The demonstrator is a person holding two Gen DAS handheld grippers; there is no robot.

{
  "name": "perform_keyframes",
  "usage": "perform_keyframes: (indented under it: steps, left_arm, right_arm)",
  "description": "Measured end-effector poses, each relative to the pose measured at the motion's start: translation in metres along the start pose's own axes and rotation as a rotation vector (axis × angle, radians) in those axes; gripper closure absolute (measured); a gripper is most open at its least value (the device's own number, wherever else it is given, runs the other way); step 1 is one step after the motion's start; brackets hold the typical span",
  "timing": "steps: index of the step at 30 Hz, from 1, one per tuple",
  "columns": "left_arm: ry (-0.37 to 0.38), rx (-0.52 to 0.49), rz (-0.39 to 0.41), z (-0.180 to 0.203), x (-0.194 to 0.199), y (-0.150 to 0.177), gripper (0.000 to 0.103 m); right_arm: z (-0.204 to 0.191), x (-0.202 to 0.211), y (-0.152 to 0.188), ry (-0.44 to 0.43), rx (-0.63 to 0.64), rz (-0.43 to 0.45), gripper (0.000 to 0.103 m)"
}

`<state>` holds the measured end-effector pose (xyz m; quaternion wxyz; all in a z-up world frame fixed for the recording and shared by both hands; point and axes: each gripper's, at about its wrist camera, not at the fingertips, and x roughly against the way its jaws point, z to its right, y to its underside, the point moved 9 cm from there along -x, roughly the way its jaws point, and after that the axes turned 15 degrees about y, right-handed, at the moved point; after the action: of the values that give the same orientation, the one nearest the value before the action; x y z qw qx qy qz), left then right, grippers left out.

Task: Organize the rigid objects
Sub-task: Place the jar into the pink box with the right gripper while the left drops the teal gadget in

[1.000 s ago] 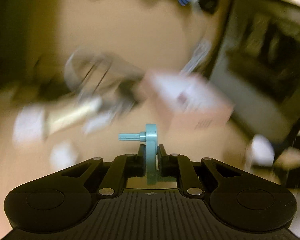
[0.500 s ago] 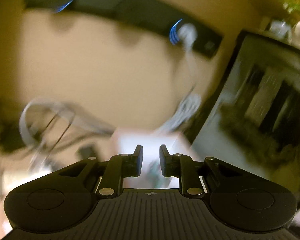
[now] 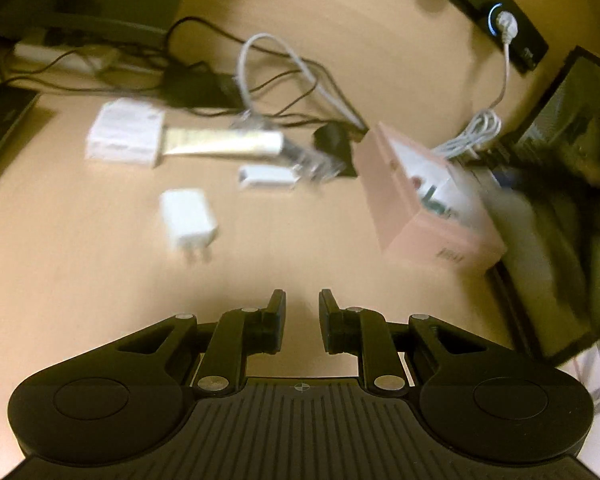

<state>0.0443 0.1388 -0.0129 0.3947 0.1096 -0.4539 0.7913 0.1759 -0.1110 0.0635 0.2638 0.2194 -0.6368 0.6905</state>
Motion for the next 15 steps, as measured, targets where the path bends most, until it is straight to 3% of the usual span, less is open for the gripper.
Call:
perform_keyframes:
  steps: [4,9,12,15]
  left_arm:
    - [-0.040,-0.027,-0.030,-0.018,0.031,0.017,0.083]
    - [-0.116,-0.001,-0.017,-0.055,0.062,0.025,0.083]
    - [-0.150,0.028,0.002,-0.074,0.069,0.020,0.083]
    - [-0.155,0.019,0.023,-0.080,0.065,0.007,0.083]
  right_arm:
    - [-0.029,-0.072,-0.025,0.001,-0.040,-0.076,0.049]
    - [-0.043,-0.129,-0.017,0.063,-0.013,-0.126,0.049]
    - [-0.038,-0.140,-0.004,0.055,-0.048,-0.174,0.046]
    - [-0.024,-0.119,0.000,0.020,-0.148,-0.140,0.040]
